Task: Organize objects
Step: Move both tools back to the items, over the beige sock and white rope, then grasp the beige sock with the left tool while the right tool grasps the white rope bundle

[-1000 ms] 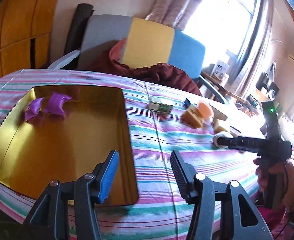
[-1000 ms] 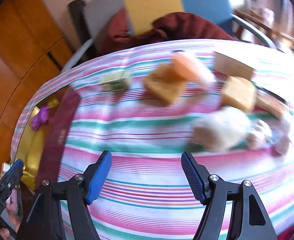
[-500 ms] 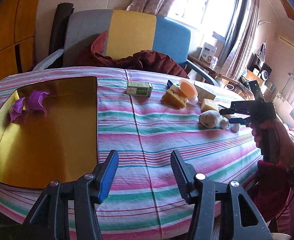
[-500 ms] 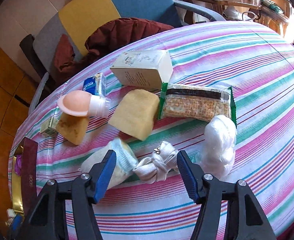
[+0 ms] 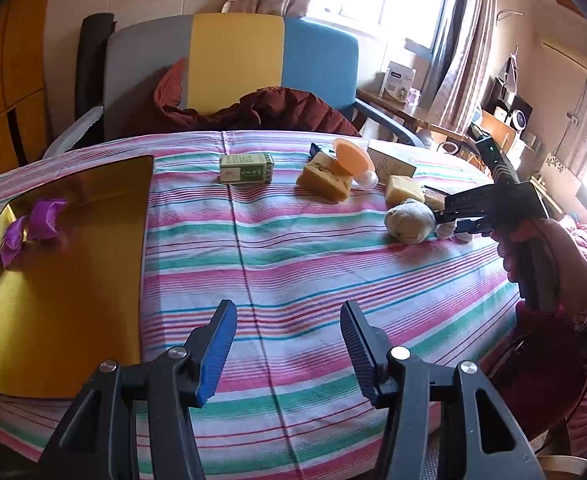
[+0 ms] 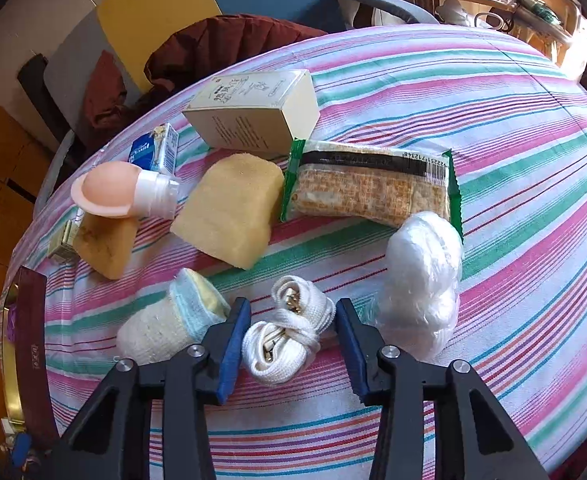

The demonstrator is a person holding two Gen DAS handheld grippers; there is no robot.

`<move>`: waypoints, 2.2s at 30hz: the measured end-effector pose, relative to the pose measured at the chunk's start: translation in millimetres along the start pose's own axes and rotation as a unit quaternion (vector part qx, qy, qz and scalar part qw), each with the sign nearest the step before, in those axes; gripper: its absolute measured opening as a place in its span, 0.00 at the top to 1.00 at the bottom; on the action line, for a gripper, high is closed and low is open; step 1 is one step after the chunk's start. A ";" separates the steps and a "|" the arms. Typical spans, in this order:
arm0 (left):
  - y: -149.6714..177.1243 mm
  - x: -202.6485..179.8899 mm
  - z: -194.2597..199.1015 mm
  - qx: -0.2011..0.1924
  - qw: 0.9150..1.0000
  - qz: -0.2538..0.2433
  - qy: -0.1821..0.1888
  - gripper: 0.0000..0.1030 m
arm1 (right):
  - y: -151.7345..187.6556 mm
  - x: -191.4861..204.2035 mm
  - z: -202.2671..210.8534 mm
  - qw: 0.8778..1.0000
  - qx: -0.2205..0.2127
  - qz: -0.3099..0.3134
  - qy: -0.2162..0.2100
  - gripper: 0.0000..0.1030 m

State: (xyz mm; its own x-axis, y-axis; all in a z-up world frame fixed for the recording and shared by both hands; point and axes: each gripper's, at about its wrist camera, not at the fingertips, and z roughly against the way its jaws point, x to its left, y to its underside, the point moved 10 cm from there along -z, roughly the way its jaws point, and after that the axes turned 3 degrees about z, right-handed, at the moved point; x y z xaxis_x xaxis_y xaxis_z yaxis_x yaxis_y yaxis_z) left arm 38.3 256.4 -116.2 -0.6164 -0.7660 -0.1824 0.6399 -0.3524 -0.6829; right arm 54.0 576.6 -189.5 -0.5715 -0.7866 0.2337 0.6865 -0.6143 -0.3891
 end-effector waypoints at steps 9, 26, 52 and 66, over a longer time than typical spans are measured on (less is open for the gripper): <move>-21.9 -55.3 -43.5 0.034 0.997 -0.047 0.054 0.47 | 2.3 -14.8 6.2 0.996 0.011 -0.072 -0.058 0.66; -65.2 -163.7 -165.2 0.120 0.971 -0.171 0.117 0.35 | 7.0 -19.7 8.9 0.988 0.029 -0.116 -0.099 0.66; -25.1 -120.8 -142.4 0.041 0.988 -0.087 0.122 0.45 | 2.3 21.6 12.6 0.988 0.016 -0.059 -0.145 0.66; -1.0 -83.8 -85.4 0.016 0.992 -0.053 0.116 0.46 | 18.8 67.0 2.2 0.985 0.038 0.047 -0.162 0.66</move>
State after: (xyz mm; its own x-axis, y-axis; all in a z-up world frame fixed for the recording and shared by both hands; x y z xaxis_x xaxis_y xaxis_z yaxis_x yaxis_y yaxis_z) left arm 50.1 366.9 -160.6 -0.7672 -0.5812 -0.2713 0.5785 -0.4443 -0.6840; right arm 29.6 512.2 -179.1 -0.3392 -0.8109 0.4767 0.7682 -0.5313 -0.3571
